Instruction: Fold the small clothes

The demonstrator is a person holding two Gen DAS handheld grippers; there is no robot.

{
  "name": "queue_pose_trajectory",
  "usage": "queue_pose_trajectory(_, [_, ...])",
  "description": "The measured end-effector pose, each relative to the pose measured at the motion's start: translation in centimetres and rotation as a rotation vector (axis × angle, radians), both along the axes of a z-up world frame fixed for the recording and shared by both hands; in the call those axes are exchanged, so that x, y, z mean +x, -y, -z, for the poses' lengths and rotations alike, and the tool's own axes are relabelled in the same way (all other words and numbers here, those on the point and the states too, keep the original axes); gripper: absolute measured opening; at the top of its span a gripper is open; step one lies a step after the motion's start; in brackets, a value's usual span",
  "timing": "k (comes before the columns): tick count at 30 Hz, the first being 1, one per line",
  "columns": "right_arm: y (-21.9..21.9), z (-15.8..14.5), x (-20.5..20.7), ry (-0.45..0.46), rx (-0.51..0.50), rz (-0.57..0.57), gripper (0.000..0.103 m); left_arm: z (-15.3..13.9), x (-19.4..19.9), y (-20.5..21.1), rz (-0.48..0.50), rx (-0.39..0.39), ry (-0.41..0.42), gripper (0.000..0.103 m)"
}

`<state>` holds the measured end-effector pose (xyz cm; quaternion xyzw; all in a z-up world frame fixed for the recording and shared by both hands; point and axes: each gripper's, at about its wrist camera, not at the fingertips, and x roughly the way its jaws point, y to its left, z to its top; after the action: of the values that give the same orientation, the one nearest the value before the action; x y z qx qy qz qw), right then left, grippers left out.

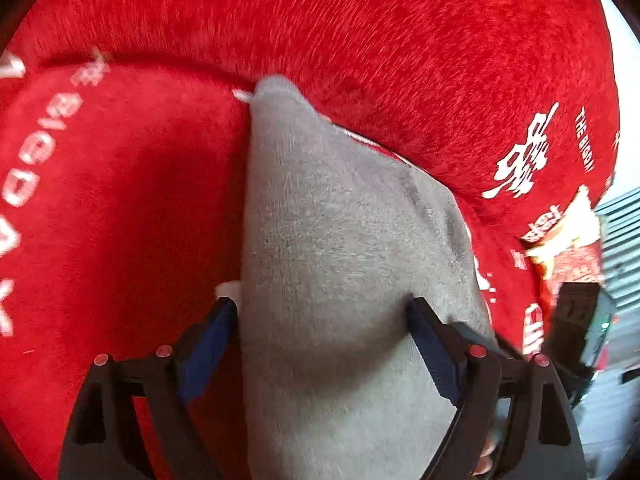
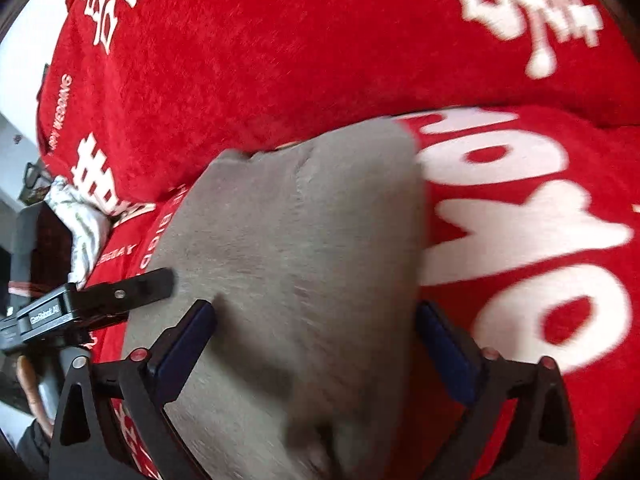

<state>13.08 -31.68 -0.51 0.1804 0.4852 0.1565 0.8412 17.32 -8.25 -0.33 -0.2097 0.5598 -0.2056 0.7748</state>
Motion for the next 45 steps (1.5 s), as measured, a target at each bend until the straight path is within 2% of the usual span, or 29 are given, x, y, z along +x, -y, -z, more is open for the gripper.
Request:
queue_pose_trajectory(2, [-0.8, 0.2, 0.4, 0.024, -0.004, 0.003, 0.092, 0.8, 0.6, -0.3, -0.002, -0.054, -0.005, 0.087])
queue_pose_trajectory(3, [-0.8, 0.2, 0.4, 0.024, 0.006, -0.002, 0.083, 0.9, 0.8, -0.3, 0.000, -0.066, 0.009, 0.087])
queue_pose_trajectory(4, [-0.8, 0.1, 0.5, 0.024, 0.023, -0.008, 0.074, 0.8, 1.0, -0.2, 0.011, -0.071, 0.014, 0.078])
queue_pose_trajectory(6, [-0.6, 0.0, 0.6, 0.022, 0.032, -0.015, 0.064, 0.6, 1.0, 0.5, 0.039, -0.051, 0.029, 0.074])
queue_pose_trajectory(7, [-0.5, 0.0, 0.5, 0.023, 0.037, -0.020, 0.057, 0.3, 0.9, 0.8, 0.056, -0.039, 0.045, 0.069])
queue_pose_trajectory(10, [0.1, -0.3, 0.4, 0.023, 0.075, -0.017, 0.044, -0.8, 0.5, 1.2, 0.077, -0.011, 0.084, 0.056])
queue_pose_trajectory(14, [-0.5, -1.7, -0.6, 0.048, 0.041, -0.022, 0.042, -2.2, -0.3, 1.4, 0.085, 0.012, 0.115, 0.053])
queue_pose_trajectory(20, [-0.6, -2.4, -2.0, 0.050, 0.049, -0.014, 0.042, -3.3, -1.8, 0.9, 0.102, 0.011, 0.123, 0.052])
queue_pose_trajectory(28, [-1.6, -3.2, -5.0, 0.064, 0.022, -0.027, 0.042, -3.7, -5.2, -0.1, 0.110, 0.027, 0.145, 0.052])
queue_pose_trajectory(45, [-3.9, -3.9, -8.9, 0.080, -0.025, -0.040, 0.041, -3.7, -9.4, -2.1, 0.100, 0.027, 0.162, 0.052])
